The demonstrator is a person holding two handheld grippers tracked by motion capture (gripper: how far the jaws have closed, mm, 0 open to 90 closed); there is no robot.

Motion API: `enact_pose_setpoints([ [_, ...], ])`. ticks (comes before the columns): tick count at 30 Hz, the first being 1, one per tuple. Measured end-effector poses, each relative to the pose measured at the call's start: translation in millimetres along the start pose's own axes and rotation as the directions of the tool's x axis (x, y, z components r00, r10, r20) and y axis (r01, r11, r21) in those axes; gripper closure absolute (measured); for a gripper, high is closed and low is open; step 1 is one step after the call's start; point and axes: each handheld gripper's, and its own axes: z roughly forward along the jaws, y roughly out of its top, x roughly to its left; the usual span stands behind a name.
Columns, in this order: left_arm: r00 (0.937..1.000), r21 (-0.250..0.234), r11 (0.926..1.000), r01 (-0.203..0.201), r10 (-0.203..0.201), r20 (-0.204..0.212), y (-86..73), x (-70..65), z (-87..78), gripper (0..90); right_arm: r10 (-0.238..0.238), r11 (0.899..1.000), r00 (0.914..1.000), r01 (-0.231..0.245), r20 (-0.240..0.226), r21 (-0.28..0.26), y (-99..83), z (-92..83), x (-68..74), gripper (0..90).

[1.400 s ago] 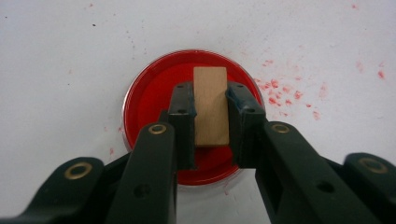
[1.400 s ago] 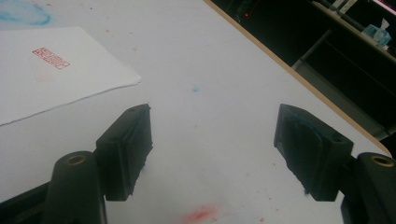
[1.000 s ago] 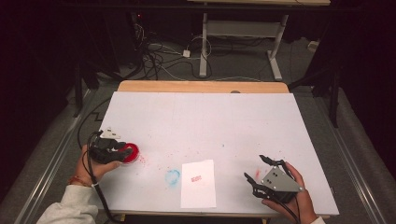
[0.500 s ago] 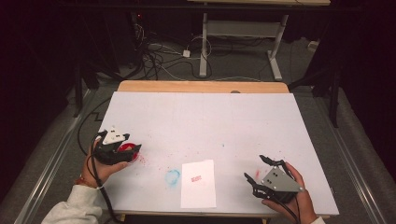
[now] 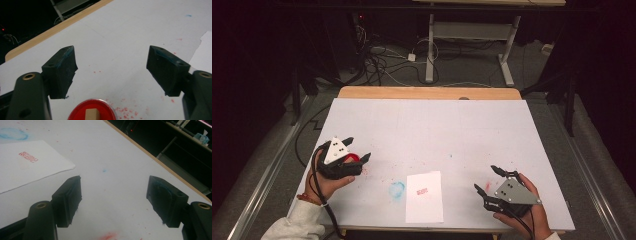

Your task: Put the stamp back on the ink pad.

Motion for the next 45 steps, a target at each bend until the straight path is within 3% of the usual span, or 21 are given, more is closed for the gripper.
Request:
enact_pose_setpoints([
  [10, 0.9985, -0.047, 0.9975, -0.053, 0.054, 0.015, 11.8, -27.2, -7.4, 21.0, 0.007, 1.000, 0.9999, -0.007, -0.009, -0.003, -0.1, -0.5, 0.2, 28.7],
  [19, 0.9947, -0.078, 0.9925, -0.095, 0.097, 0.033, 11.0, -44.1, -12.4, 19.1, 0.008, 1.000, 0.9998, -0.008, -0.018, 0.001, 0.0, 0.1, 2.2, 28.7],
  [30, 0.9852, -0.072, 0.9835, -0.166, 0.169, 0.030, 2.1, -61.3, -14.0, 17.1, 0.009, 1.000, 0.9996, -0.009, -0.028, 0.003, 0.6, 2.0, 4.5, 28.7],
  [34, 0.9847, -0.061, 0.9835, -0.171, 0.172, 0.024, -6.8, -65.0, -11.9, 16.9, 0.013, 1.000, 0.9995, -0.013, -0.029, 0.007, -0.4, 3.2, 4.9, 28.1],
  [41, 0.9794, -0.027, 0.9807, -0.193, 0.195, 0.054, -21.1, -70.5, -6.9, 16.9, 0.036, 0.999, 0.9991, -0.036, -0.022, 0.000, -1.8, 3.4, 3.0, 26.8],
  [45, 0.9799, -0.015, 0.9818, -0.190, 0.190, 0.061, -27.1, -69.7, -4.4, 16.9, 0.046, 0.999, 0.9988, -0.046, -0.017, -0.003, -2.9, 3.4, 1.2, 26.1],
])
